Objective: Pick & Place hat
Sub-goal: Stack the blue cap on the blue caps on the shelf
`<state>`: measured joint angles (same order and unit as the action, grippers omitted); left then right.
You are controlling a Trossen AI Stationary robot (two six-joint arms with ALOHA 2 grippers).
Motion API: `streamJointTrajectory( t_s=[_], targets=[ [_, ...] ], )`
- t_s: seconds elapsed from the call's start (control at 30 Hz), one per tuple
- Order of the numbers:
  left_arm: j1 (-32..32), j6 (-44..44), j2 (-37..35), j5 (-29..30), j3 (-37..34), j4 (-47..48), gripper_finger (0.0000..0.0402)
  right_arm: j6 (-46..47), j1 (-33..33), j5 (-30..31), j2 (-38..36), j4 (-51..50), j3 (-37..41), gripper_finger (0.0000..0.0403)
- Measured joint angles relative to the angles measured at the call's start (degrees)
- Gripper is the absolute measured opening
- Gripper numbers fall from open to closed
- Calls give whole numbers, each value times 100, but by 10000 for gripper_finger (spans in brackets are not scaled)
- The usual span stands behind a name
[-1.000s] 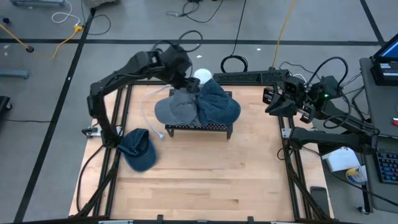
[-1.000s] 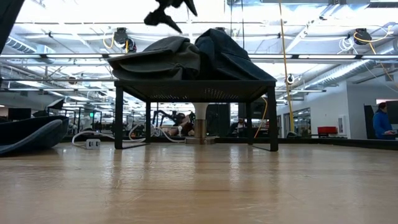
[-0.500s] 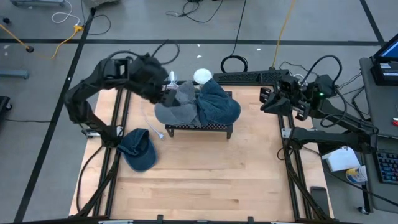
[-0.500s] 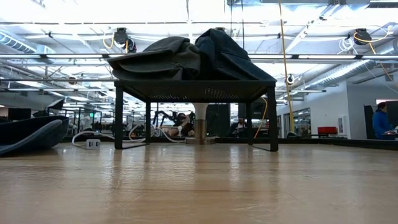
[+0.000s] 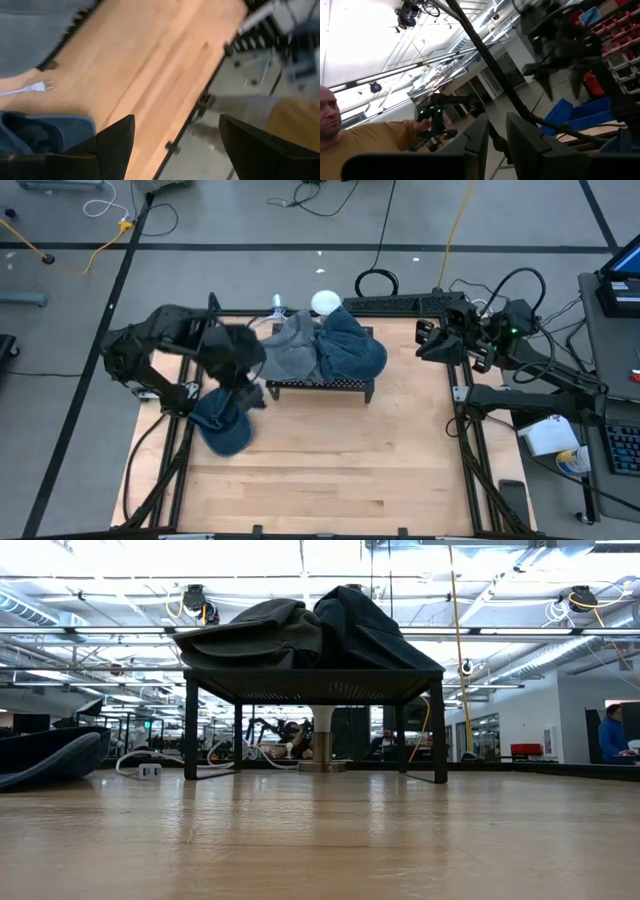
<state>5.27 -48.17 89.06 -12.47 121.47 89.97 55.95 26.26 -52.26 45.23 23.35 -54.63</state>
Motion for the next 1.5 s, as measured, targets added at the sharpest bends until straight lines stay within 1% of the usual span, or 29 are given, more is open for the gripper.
streamJointTrajectory(
  t_s=[0.2, 0.37, 0.5, 0.6, 0.77, 0.9, 1.07, 1.13, 1.33, 1.5],
  targets=[
    [964, 926, -10, -16, 0, 4, 294, -112, 0, 290, 28, -1, 0, 59],
    [1857, 2488, -9, 33, 0, 7, 294, -108, -4, 296, 68, -7, 0, 59],
    [2477, 3407, -11, 156, 0, 4, 294, 90, -9, 294, 68, 2, 0, 59],
    [2868, 3784, -11, 155, 0, 4, 294, 217, -9, 279, 72, -3, 0, 59],
    [3417, 3874, -27, 273, -154, 2, 294, 200, -11, 283, 72, -2, 0, 59],
    [3791, 3887, -80, 599, -673, 5, 294, 111, -12, 416, 72, -1, 0, 59],
    [4000, 4121, -105, 791, -1376, 1, 294, -124, -11, 734, 77, -4, 0, 59],
    [4046, 4305, -105, 832, -1727, -2, 294, -199, -11, 757, 88, -2, 0, 59],
    [4140, 4397, -103, 853, -3093, -10, 294, -246, -13, 751, 151, 0, 0, 59],
    [4141, 4358, -103, 1091, -4208, -231, 294, -265, -13, 748, 222, -6, 0, 59]
  ],
)
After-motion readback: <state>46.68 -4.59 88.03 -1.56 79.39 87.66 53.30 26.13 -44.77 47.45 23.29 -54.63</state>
